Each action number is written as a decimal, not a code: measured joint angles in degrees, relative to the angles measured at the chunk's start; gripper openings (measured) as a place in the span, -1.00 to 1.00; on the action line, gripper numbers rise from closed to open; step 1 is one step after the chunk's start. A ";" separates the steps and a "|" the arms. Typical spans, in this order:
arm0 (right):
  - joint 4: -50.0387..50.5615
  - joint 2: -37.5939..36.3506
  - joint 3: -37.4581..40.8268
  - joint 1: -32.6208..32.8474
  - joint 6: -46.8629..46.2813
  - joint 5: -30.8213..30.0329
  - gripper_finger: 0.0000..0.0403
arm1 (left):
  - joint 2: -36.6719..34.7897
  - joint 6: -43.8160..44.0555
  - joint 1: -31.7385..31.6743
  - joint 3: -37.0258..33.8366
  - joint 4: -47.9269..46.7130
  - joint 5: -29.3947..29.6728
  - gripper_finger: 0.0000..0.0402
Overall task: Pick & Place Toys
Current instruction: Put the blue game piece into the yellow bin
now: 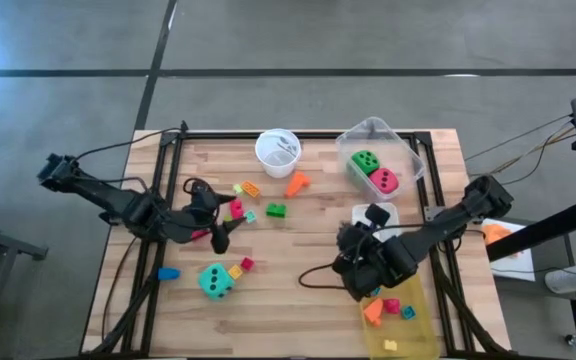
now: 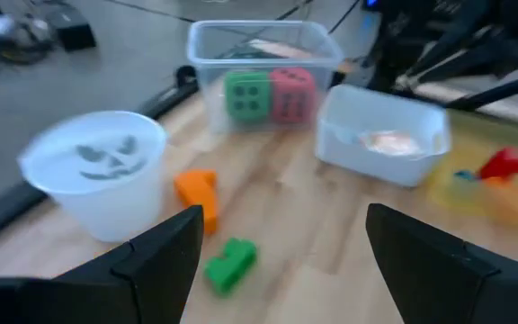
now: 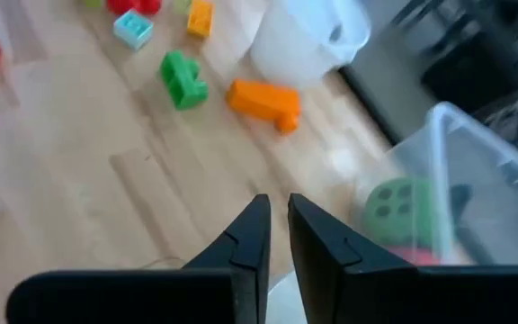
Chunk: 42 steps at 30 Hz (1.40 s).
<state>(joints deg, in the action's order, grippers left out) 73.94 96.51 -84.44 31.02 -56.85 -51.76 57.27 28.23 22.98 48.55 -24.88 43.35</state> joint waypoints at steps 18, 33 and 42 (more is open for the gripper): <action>-5.07 0.52 7.14 -3.46 -7.12 -6.96 -0.81 | 6.04 -1.50 -17.56 -0.12 -2.18 -19.64 0.57; -29.48 0.79 16.05 0.66 1.99 0.01 -0.81 | 13.67 26.91 -15.61 2.87 -28.15 -31.51 0.57; -31.20 1.14 14.98 1.05 8.69 1.45 -0.81 | 13.40 27.83 1.82 4.20 -36.69 -43.07 0.56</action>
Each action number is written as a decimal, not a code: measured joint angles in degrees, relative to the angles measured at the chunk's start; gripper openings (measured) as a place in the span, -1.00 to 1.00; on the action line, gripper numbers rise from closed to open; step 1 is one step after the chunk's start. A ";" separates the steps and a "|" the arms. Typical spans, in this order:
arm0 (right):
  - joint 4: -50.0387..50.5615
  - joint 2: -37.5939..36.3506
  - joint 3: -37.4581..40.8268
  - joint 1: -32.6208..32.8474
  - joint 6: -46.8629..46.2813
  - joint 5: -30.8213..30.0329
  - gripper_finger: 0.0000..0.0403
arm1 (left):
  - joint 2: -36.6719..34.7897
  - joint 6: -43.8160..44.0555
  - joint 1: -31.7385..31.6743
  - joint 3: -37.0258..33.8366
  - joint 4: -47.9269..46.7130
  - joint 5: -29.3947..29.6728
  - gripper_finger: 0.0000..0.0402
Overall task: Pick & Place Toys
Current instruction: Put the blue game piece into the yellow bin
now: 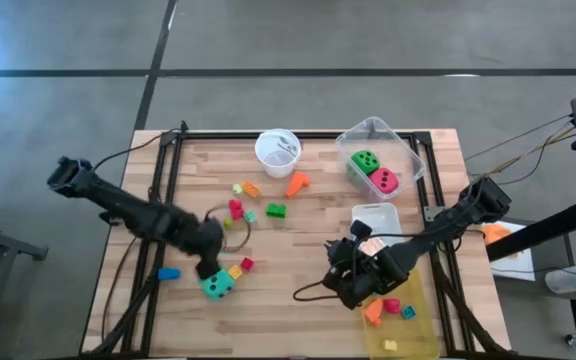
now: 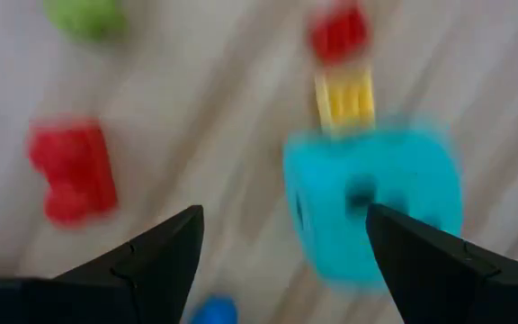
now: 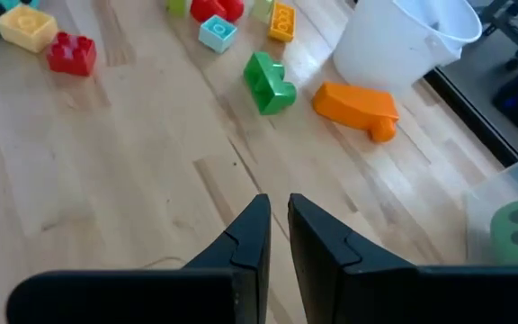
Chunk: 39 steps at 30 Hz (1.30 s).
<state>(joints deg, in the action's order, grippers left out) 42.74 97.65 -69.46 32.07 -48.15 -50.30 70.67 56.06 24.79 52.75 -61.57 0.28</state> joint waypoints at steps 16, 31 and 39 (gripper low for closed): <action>-0.26 0.15 0.58 0.18 0.19 0.44 -0.81 | 4.58 10.66 20.65 -2.59 -9.16 -12.53 0.56; -0.30 0.15 0.79 0.18 0.61 0.47 -0.81 | 19.14 -8.44 20.70 -3.61 -7.08 -8.96 0.56; -0.26 0.20 1.14 0.18 0.85 0.90 -0.81 | 19.42 -11.87 20.70 -4.73 -6.27 -9.93 0.56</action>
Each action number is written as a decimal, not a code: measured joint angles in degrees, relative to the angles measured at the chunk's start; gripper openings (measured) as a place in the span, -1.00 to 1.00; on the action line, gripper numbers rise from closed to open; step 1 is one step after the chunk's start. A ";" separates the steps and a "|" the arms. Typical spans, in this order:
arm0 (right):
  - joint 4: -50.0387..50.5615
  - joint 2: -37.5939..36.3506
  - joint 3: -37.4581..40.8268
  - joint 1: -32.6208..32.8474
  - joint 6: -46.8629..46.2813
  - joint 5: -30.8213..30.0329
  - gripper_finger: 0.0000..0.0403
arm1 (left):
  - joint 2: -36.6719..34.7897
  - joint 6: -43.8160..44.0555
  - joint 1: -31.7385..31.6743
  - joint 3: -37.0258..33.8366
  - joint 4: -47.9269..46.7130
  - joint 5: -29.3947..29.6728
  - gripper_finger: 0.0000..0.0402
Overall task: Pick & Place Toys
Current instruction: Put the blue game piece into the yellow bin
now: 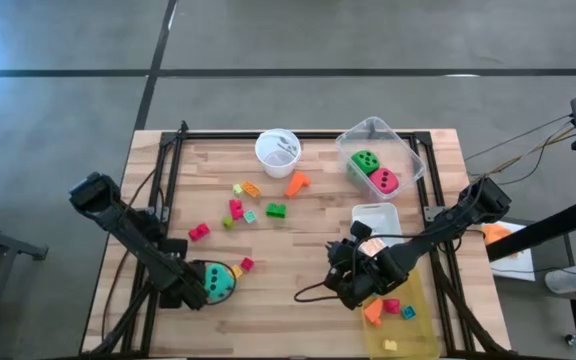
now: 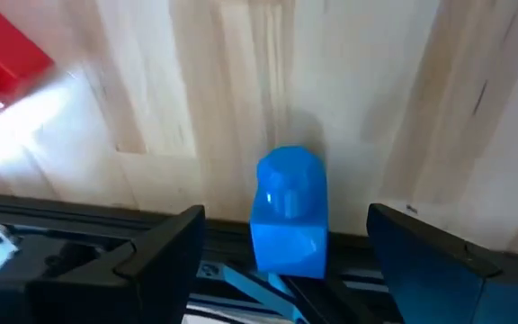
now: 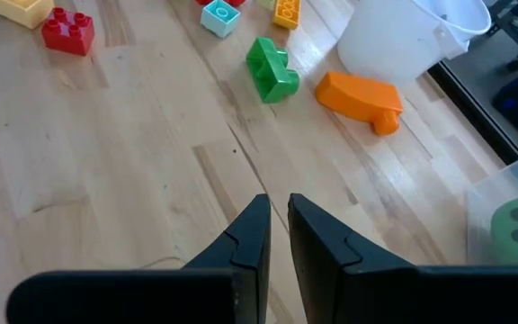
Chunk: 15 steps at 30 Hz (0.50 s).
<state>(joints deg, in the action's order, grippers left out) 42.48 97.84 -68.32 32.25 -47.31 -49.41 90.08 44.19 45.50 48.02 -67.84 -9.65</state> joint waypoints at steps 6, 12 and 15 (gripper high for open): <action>-0.02 0.00 0.15 0.00 -0.02 0.04 -0.81 | 0.02 1.56 -0.10 -3.21 2.45 -4.54 0.56; -0.22 0.00 0.20 0.00 -0.02 0.07 -0.81 | 0.02 2.75 -0.15 -5.08 4.18 -4.54 0.56; -0.62 0.00 0.25 0.00 -0.02 0.07 -0.81 | 0.02 2.76 -0.15 -6.37 5.49 -4.58 0.56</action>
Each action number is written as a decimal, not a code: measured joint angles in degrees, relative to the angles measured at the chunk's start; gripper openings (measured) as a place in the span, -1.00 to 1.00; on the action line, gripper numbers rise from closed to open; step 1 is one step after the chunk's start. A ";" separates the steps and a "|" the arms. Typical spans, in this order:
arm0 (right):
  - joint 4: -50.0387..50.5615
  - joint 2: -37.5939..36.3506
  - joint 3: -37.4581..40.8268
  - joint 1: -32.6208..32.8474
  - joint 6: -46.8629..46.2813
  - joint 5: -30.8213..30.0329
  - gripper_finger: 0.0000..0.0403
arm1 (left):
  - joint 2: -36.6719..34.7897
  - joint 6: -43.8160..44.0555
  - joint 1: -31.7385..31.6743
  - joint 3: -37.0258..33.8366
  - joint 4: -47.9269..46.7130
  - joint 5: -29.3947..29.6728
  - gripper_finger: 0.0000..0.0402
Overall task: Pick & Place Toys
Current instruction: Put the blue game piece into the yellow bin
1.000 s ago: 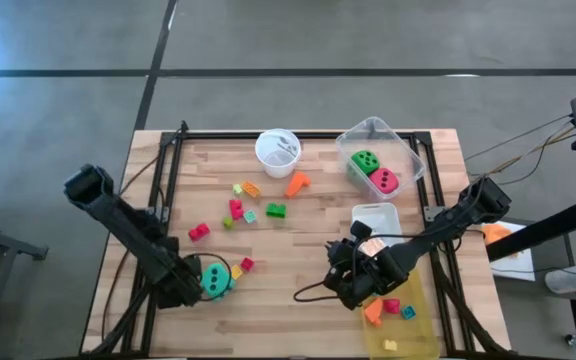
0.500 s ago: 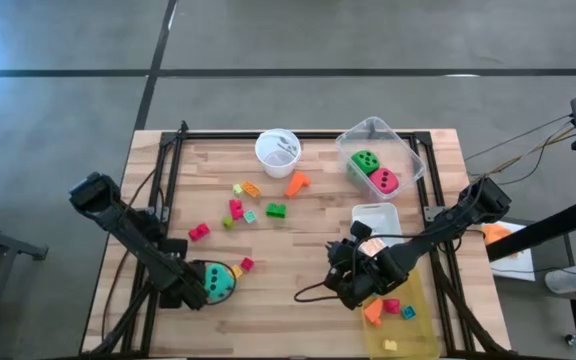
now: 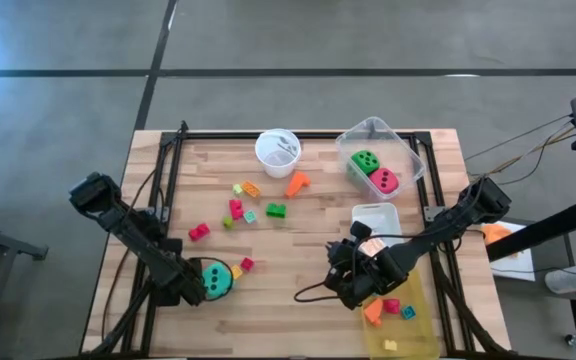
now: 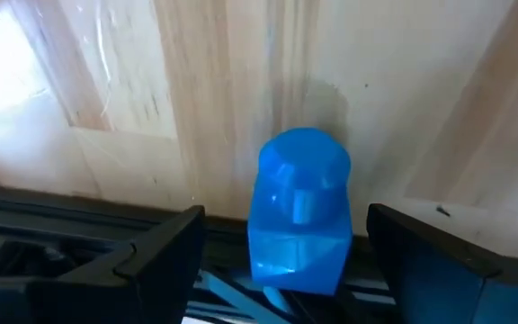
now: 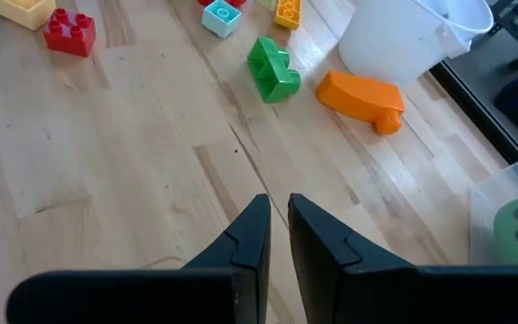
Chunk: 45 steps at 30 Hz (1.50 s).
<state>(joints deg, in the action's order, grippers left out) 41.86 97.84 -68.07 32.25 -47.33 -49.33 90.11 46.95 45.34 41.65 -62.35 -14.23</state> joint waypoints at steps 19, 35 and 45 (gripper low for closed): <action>-0.54 0.00 0.60 0.00 0.00 0.10 -0.81 | -0.02 0.02 -0.05 -1.18 3.74 -1.56 -0.33; -0.72 -0.02 -0.22 -0.04 1.91 0.04 -0.81 | 0.02 2.99 -0.04 6.96 -3.94 -2.76 -0.33; -0.72 -0.02 -0.43 0.00 2.83 2.08 -0.81 | 0.00 2.99 -0.04 18.50 -17.86 -1.45 -0.33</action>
<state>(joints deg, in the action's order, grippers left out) 41.14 97.82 -68.50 32.25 -44.50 -47.26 90.10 49.93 45.30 60.15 -80.21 -15.69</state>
